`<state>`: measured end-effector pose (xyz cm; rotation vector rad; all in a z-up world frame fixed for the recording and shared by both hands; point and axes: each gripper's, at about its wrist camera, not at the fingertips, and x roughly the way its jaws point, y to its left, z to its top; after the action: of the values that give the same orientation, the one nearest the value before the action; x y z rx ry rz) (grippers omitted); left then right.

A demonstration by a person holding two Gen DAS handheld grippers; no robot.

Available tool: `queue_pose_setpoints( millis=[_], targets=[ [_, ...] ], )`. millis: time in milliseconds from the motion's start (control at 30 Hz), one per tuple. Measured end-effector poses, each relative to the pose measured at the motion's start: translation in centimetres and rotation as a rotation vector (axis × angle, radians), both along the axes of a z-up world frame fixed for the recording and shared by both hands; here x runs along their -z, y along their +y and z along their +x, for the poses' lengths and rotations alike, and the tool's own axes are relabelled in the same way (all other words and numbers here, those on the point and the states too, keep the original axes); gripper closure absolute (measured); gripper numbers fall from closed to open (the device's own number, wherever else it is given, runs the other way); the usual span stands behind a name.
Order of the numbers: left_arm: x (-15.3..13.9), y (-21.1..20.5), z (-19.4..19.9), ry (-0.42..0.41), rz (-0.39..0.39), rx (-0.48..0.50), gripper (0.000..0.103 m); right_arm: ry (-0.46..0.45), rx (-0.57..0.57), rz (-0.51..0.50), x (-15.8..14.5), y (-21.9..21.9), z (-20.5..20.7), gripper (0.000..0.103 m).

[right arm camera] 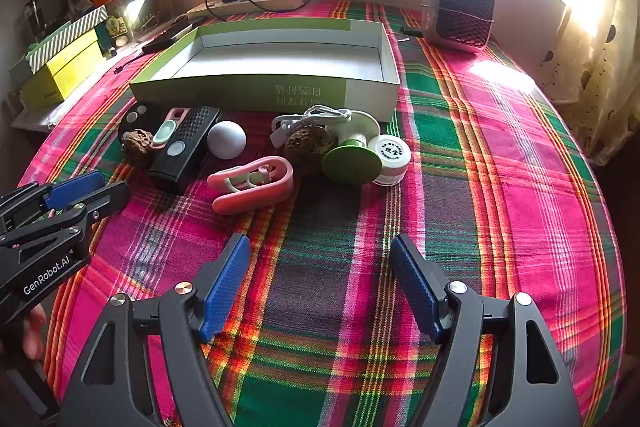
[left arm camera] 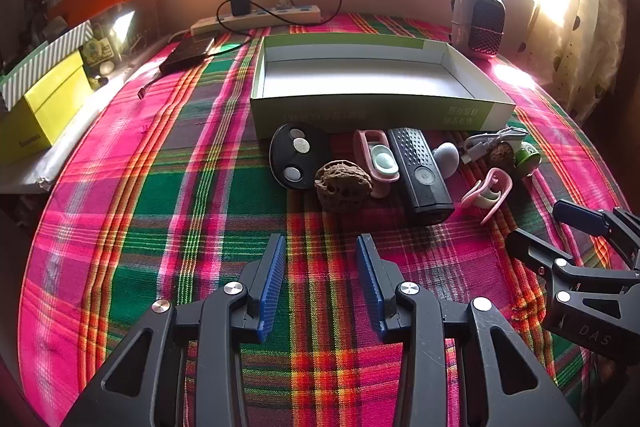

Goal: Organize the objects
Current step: 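Move left gripper to black dotted disc while right gripper approaches white round jar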

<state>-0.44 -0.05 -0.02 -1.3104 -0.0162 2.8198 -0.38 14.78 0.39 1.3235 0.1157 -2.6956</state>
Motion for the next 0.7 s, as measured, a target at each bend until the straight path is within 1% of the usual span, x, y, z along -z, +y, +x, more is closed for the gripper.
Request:
queue_pose_setpoints(
  millis=[167, 267, 333, 500, 700],
  targets=[
    [-0.1, -0.1, -0.2, -0.004, -0.002, 0.02, 0.068, -0.002, -0.016, 0.0, 0.0, 0.0, -0.3, 0.03],
    [-0.2, -0.9, -0.5, -0.013, 0.031, 0.03, 0.068, -0.001, -0.024, 0.018, -0.2, 0.3, -0.3, 0.03],
    [-0.3, -1.4, -0.6, -0.016, 0.056, 0.026, 0.068, 0.017, 0.001, 0.035, -0.4, 1.0, -0.3, 0.03],
    [-0.6, -2.3, -0.8, -0.006, 0.094, 0.03, 0.068, 0.054, 0.084, 0.036, -1.5, 4.0, -1.2, 0.03],
    [-1.5, -3.6, -1.9, 0.01, 0.161, 0.001, 0.068, 0.069, 0.116, 0.059, -1.8, 5.6, -3.2, 0.03]
  ],
)
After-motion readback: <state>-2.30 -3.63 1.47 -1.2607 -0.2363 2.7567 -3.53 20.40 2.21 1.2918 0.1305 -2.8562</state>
